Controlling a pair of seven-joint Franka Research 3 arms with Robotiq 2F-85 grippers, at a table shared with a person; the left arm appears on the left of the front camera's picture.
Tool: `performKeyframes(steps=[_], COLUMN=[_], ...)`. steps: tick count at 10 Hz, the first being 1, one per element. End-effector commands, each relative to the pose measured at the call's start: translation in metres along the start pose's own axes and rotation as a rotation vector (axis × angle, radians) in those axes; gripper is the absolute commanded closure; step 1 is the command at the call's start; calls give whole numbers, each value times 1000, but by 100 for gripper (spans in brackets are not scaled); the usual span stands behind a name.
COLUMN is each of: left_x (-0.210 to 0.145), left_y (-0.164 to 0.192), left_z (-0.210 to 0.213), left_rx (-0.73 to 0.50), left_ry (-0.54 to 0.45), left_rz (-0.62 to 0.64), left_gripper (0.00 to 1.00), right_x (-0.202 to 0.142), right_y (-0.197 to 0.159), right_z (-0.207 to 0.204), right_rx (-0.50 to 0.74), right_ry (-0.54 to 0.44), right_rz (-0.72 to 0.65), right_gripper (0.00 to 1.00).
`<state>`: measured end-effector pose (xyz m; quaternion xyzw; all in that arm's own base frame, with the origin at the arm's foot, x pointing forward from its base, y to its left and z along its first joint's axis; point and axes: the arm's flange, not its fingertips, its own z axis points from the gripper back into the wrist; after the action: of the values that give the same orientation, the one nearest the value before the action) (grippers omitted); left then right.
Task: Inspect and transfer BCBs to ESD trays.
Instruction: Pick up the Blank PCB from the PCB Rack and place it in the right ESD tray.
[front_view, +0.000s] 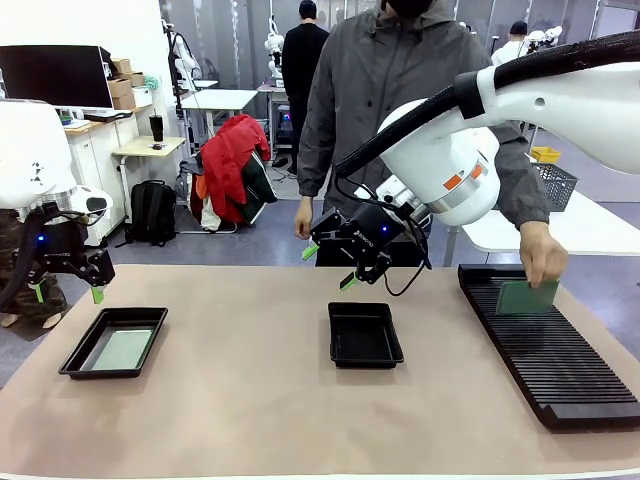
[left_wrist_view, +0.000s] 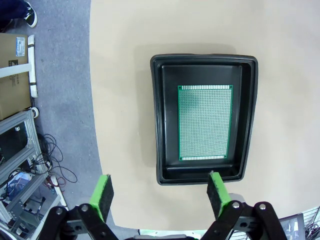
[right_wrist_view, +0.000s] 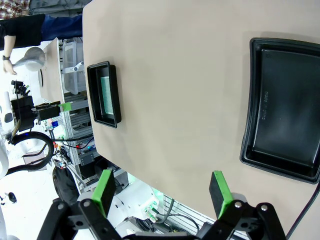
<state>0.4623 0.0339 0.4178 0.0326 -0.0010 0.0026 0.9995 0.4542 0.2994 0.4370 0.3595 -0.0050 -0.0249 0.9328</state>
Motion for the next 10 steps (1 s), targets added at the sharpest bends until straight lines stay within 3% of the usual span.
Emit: performKeyframes(steps=[1, 10], left_x=[0, 0], left_y=[1, 1], left_z=[-1, -1], left_rx=[0, 0], left_ry=[2, 2], left_rz=[2, 2], left_gripper=[0, 0], right_x=[0, 0], right_y=[1, 1], right_z=[0, 0], right_rx=[-5, -5], right_ry=[0, 0], right_rz=[1, 1], right_gripper=[0, 0])
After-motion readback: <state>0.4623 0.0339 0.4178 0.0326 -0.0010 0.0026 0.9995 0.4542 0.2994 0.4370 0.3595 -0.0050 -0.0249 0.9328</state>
